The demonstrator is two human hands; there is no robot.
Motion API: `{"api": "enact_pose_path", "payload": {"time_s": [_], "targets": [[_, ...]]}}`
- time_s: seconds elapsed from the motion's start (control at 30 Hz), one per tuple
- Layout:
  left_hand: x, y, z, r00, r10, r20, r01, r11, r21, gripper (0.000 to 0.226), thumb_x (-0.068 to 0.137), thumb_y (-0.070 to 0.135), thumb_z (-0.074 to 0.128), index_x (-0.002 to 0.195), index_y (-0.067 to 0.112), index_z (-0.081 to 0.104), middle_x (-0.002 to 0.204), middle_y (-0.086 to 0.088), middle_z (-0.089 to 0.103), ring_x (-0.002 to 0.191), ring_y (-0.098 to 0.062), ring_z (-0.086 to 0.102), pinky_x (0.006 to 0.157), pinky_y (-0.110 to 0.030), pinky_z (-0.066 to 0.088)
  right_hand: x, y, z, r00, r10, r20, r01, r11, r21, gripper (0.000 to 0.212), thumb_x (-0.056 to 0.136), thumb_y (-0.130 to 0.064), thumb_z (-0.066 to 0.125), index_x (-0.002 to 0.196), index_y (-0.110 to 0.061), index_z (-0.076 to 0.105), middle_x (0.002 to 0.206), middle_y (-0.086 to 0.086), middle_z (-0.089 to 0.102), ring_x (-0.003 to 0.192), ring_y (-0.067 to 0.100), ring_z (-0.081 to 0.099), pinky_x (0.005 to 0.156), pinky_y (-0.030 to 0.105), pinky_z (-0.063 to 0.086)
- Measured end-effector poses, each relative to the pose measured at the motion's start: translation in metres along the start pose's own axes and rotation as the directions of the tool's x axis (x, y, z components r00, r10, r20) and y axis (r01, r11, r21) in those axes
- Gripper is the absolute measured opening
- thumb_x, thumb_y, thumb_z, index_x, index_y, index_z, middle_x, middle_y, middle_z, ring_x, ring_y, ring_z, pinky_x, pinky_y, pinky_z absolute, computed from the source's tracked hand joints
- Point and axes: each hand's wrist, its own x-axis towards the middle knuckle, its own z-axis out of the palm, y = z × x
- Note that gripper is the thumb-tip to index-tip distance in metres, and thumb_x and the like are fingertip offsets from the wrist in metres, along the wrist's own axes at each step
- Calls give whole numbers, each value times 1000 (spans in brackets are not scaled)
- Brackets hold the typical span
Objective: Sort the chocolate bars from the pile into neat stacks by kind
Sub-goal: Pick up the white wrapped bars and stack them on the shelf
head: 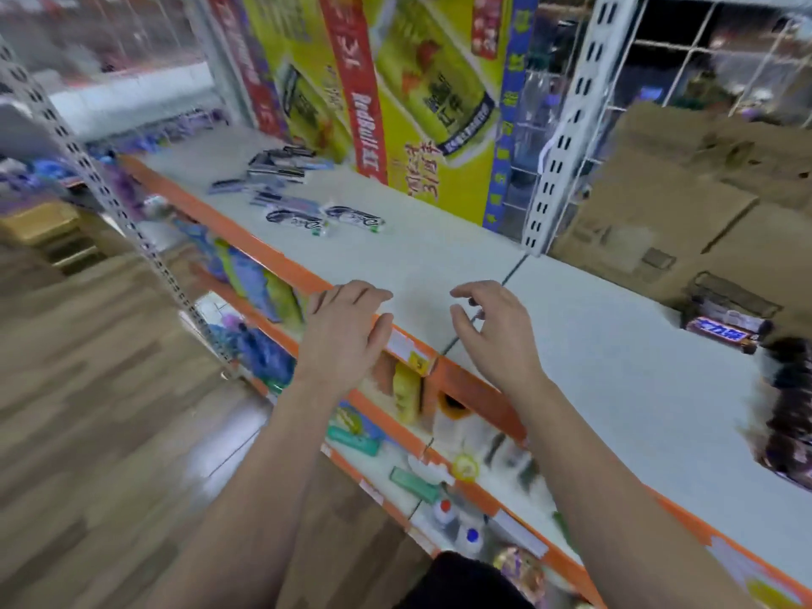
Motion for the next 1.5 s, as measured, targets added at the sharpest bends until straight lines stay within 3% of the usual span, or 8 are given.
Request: {"api": "enact_pose_path", "payload": {"time_s": [0.17, 0.63, 0.77, 0.93, 1.13, 1.3, 1.37, 1.5], "targets": [[35, -72, 7, 1000, -17, 11, 17, 1000, -20, 33, 89, 34, 44, 113, 22, 63, 110, 1, 62, 94, -28, 59, 84, -41, 39, 62, -15, 62, 999, 16, 41, -16, 1000, 9, 21, 88, -19, 58, 106, -14, 66, 105, 3, 64, 98, 22, 58, 86, 38, 48], [165, -233, 40, 989, -62, 131, 69, 997, -46, 30, 95, 30, 49, 122, 23, 59, 121, 1, 60, 111, -25, 54, 92, -40, 34, 236, -19, 181, 984, 109, 141, -80, 977, -196, 22, 90, -19, 57, 108, -12, 68, 108, 7, 66, 102, 25, 57, 85, 28, 39], [189, -265, 52, 985, -30, 169, 49, 993, -109, 27, 94, 27, 51, 119, 22, 61, 117, 0, 61, 112, -27, 54, 94, -44, 35, 255, -16, 202, 961, 211, 176, -151, 941, -303, 29, 92, -22, 55, 117, -13, 65, 119, 7, 64, 110, 28, 54, 93, 35, 42], [217, -296, 61, 984, 36, 173, 0, 979, -205, 21, 91, 23, 56, 111, 21, 64, 112, -1, 62, 105, -28, 56, 92, -44, 35, 253, -16, 219, 923, 362, 135, -266, 849, -457, 30, 89, -28, 58, 117, -20, 65, 115, 6, 65, 107, 31, 54, 87, 41, 44], [246, -335, 74, 955, 185, 231, -134, 966, -221, 26, 88, 26, 51, 107, 18, 67, 108, 0, 64, 100, -30, 58, 90, -45, 42, 249, -29, 232, 874, 485, 27, -432, 800, -416, 42, 86, -27, 64, 127, -19, 57, 117, 9, 53, 107, 30, 52, 91, 41, 41], [256, -337, 75, 891, 390, 232, -299, 889, -346, 29, 84, 35, 52, 94, 19, 73, 101, 5, 68, 94, -27, 59, 84, -44, 46, 247, -48, 234, 850, 523, -66, -509, 781, -362, 28, 83, -24, 66, 110, -16, 63, 102, 7, 54, 90, 29, 59, 82, 44, 47], [258, -328, 77, 823, 495, 280, -378, 844, -380, 37, 85, 44, 50, 102, 21, 73, 108, 5, 67, 104, -25, 56, 90, -44, 42, 243, -55, 233, 828, 551, -102, -549, 762, -344, 26, 86, -26, 64, 108, -15, 60, 101, 7, 60, 91, 29, 59, 78, 41, 48], [258, -313, 82, 715, 583, 386, -471, 809, -351, 41, 90, 41, 55, 128, 26, 57, 134, 9, 53, 127, -16, 36, 100, -34, 23, 234, -64, 229, 794, 585, -164, -605, 737, -300, 27, 90, -29, 60, 110, -14, 52, 95, 10, 68, 82, 33, 61, 66, 39, 48]]}}
